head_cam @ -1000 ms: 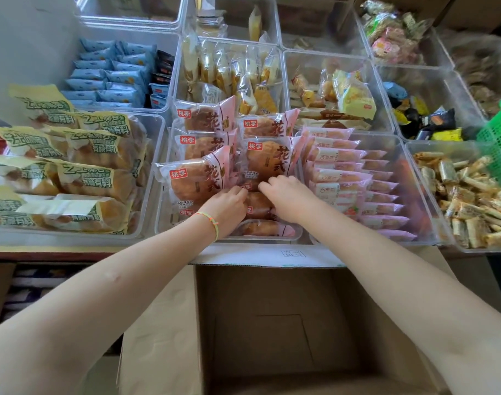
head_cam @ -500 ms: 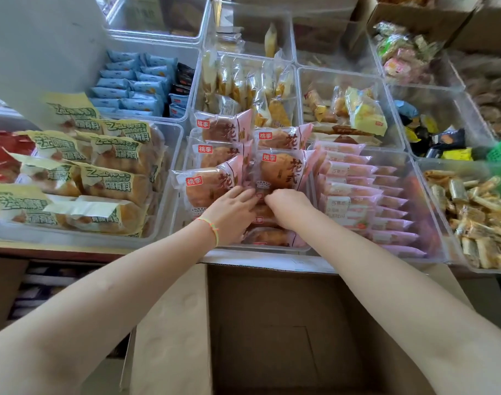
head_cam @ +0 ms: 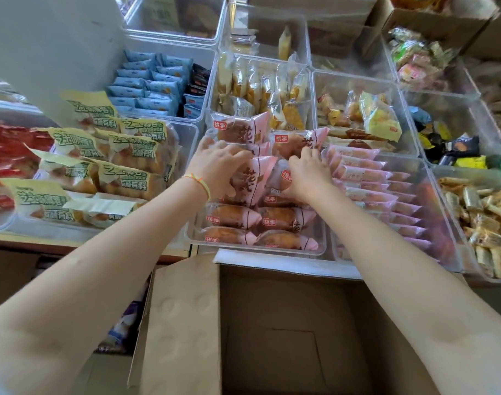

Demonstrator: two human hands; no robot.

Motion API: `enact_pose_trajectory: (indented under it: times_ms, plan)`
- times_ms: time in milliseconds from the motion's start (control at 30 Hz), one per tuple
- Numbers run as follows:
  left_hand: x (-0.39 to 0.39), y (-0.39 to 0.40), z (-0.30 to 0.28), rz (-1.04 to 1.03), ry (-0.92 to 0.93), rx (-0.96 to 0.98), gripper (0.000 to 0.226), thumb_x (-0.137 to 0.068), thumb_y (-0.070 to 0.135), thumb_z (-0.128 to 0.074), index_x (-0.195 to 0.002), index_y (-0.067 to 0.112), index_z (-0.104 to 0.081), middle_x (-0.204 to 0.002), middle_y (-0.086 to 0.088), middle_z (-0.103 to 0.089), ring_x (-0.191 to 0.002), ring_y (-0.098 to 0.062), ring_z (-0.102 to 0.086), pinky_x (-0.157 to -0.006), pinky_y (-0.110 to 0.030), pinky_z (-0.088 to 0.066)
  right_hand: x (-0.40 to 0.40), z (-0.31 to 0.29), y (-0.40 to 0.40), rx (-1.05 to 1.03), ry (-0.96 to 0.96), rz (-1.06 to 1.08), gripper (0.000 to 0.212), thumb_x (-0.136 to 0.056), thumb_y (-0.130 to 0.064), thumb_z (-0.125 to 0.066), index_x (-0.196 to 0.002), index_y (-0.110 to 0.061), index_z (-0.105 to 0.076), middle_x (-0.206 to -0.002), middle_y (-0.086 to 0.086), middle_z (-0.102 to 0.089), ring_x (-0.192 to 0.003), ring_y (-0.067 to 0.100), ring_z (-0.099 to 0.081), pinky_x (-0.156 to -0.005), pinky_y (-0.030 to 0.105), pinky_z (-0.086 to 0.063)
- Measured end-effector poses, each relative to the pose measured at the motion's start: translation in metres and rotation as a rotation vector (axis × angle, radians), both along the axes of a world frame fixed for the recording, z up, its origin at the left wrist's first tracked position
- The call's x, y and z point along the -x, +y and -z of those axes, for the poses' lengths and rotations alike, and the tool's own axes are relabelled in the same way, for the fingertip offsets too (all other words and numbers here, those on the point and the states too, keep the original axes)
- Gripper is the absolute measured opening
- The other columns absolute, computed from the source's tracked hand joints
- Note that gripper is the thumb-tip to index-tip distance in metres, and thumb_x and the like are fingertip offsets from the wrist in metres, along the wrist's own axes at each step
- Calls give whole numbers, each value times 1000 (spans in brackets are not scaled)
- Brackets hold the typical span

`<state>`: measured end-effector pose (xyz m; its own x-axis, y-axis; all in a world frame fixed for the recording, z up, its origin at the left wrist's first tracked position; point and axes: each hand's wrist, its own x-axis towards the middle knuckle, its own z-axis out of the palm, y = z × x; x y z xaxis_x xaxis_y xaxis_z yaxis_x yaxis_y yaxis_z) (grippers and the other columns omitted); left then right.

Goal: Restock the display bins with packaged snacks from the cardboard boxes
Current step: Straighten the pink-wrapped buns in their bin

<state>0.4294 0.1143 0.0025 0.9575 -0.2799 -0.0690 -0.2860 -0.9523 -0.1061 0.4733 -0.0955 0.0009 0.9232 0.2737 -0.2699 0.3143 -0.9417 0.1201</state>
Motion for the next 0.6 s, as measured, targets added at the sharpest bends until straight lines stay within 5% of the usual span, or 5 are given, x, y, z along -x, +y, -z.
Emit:
enact_pose_trajectory:
  times_ms: [133, 267, 367, 500, 600]
  plan:
    - [1, -5, 18, 37, 44, -21, 93, -70, 47, -80, -148, 41, -30, -154, -5, -31, -143, -29, -25, -118, -57, -7, 10, -43, -4, -5, 158, 20, 53, -75, -39, -80, -111, -16, -49, -114, 6, -57, -98, 27, -58, -71, 37, -48]
    - [7, 3, 27, -14, -45, 20, 108, -63, 63, -80, -151, 42, -22, -155, -7, -24, -145, -31, -18, -118, -58, -5, 32, -86, 12, 20, 369, -95, 58, -68, -42, -87, -108, -18, -52, -103, -1, -60, -91, 22, -61, -73, 37, -55]
    - [13, 14, 23, -219, -29, 186, 109, -60, 60, -83, -150, 36, -26, -157, -12, -21, -143, -35, -20, -111, -58, -26, 55, -80, 40, 35, 363, -248, 61, -72, -44, -83, -117, -19, -50, -103, -2, -61, -88, 20, -61, -69, 37, -55]
    - [23, 35, 15, -302, 60, 799, 69, -77, 7, -77, -140, 19, -51, -135, -13, -43, -111, -26, -53, -98, -31, -44, 71, -39, 80, -44, 211, -357, 73, -87, -37, -68, -141, -8, -28, -121, 11, -60, -102, 30, -60, -76, 39, -48]
    - [33, 51, 11, -479, -51, 946, 33, -88, 2, -58, -116, 16, -71, -114, -4, -60, -89, -15, -57, -86, -23, -45, 75, -15, 106, -92, 111, -380, 78, -82, -37, -73, -140, -6, -30, -131, 17, -53, -120, 33, -55, -94, 42, -44]
